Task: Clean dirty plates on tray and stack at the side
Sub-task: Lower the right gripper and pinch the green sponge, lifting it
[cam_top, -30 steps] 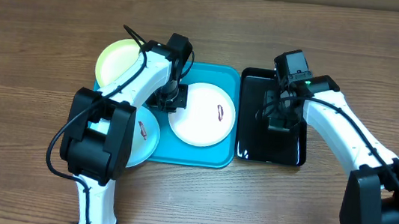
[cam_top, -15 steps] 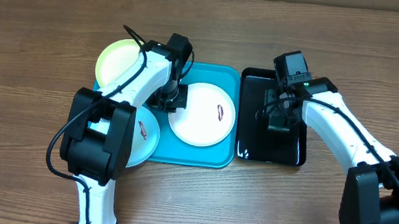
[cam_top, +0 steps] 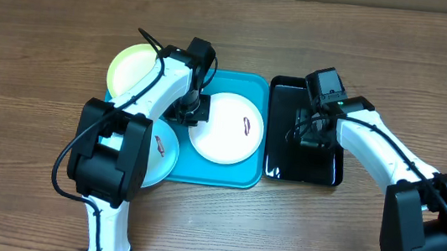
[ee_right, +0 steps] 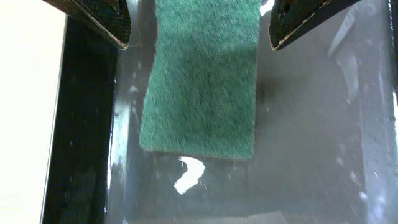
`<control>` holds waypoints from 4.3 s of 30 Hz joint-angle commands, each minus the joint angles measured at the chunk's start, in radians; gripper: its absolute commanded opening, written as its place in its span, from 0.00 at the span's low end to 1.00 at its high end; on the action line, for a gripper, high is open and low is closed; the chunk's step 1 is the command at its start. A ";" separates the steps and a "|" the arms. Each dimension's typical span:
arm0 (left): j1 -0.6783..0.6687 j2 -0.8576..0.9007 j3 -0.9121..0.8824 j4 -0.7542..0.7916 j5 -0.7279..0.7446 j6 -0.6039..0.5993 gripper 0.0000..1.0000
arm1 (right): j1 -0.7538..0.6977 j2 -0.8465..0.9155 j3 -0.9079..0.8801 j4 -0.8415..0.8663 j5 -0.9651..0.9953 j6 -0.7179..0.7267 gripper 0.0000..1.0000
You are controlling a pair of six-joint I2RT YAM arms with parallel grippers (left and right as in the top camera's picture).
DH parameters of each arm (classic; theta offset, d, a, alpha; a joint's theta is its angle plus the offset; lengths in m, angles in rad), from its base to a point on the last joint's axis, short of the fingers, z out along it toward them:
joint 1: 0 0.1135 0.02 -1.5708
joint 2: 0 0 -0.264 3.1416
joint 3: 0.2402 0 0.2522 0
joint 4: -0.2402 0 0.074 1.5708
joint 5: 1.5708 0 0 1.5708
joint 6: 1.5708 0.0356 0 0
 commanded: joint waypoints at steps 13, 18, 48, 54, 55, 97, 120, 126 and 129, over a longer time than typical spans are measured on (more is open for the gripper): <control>-0.001 0.013 -0.011 -0.018 -0.014 -0.021 0.06 | -0.002 -0.005 -0.078 0.118 -0.024 0.027 0.71; 0.000 0.013 -0.011 -0.019 -0.014 -0.021 0.06 | -0.002 -0.005 -0.078 0.138 -0.024 0.032 0.70; -0.001 0.013 -0.011 -0.017 -0.014 -0.021 0.06 | -0.002 -0.005 -0.111 0.212 -0.001 0.052 0.34; -0.001 0.013 -0.011 -0.016 -0.014 -0.021 0.07 | -0.002 -0.005 -0.108 0.213 -0.001 0.052 0.04; -0.001 0.013 -0.011 -0.015 -0.014 -0.021 0.07 | -0.002 -0.006 -0.108 0.212 -0.002 0.052 0.04; -0.003 0.013 -0.011 0.032 -0.014 -0.029 0.05 | -0.002 -0.007 0.185 -0.183 -0.048 0.048 0.04; 0.060 0.013 -0.011 0.010 0.000 0.002 0.04 | 0.039 -0.008 0.336 -0.293 -0.277 -0.022 0.04; 0.054 0.013 -0.011 0.009 0.002 0.006 0.04 | 0.044 -0.008 0.336 -0.292 -0.170 0.048 0.04; 0.054 0.013 -0.011 0.008 0.002 0.006 0.04 | 0.044 -0.008 0.336 -0.303 -0.087 0.101 0.04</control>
